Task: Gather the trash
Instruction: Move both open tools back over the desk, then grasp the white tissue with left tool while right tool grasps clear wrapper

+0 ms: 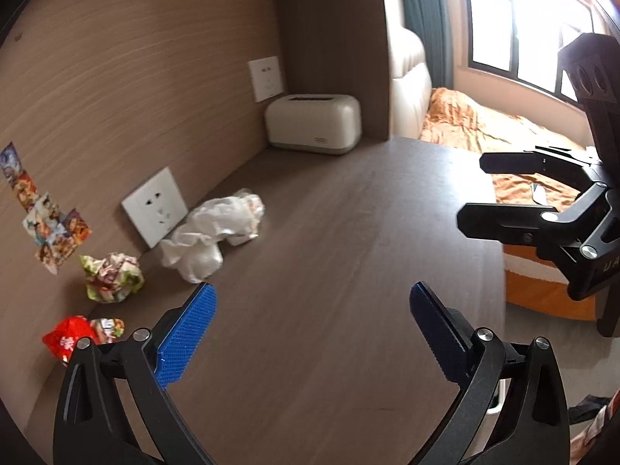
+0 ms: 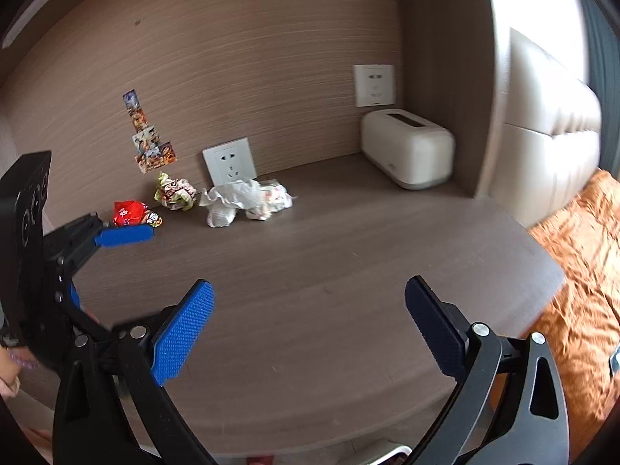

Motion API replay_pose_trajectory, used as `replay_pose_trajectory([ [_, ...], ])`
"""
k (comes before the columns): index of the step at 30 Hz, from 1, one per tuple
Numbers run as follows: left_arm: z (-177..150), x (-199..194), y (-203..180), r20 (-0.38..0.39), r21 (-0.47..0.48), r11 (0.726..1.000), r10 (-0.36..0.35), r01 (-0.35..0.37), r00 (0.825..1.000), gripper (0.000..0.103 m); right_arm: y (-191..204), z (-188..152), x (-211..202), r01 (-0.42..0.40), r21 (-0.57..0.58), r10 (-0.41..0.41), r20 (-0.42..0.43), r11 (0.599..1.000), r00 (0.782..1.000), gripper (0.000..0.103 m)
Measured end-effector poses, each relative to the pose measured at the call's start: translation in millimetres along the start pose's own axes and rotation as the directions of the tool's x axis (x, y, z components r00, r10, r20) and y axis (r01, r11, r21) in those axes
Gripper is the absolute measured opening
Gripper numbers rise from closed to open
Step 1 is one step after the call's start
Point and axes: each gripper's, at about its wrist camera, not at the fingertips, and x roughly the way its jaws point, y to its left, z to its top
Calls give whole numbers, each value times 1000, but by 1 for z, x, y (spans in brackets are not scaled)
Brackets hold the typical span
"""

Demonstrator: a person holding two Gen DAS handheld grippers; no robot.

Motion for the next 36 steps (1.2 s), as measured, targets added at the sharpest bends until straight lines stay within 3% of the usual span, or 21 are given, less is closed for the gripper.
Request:
replay_pose_trajectory([
  [4,6,18,51,3,-34,997,62,-62,998,98,13,16,35,-28,-31,27,-26,999,999,98],
  [10,17,54,97,-8,-85,990,109,-110,994,98,26,35,95,-41,-55,38,-57,998,998,98],
  [14,17,86,113,-52,-104,992,67,-72,996,98,30,43,138,-39,-67,32,-101,997,994,98],
  [16,17,102,117,-81,-77,992,89,-95,993,98,32,46,157,-35,-85,25,-121,996,992,98],
  [21,16,133,135,-148,-78,994,69,-82,987,97,34,55,192,-47,-121,29,-148,992,989,98],
  [25,22,145,134,-144,8,998,64,-64,988,94,29,63,211,-91,-110,71,-171,990,983,98],
  [28,24,151,121,-146,84,996,-8,20,989,94,26,68,225,-116,-98,94,-207,988,974,98],
  [30,25,157,110,-144,145,989,9,12,990,92,30,72,231,-126,-124,97,-214,984,972,93],
  [31,26,159,109,-145,143,990,-2,23,989,88,33,74,233,-127,-144,95,-214,981,972,90],
  [33,29,162,112,-153,99,993,-44,60,987,75,36,78,237,-143,-139,110,-224,980,968,69],
  [35,31,164,112,-158,67,993,-81,93,984,57,37,81,240,-135,-135,102,-225,982,969,62],
  [36,30,163,111,-156,65,993,-87,98,984,53,37,81,241,-127,-132,96,-224,983,970,59],
])
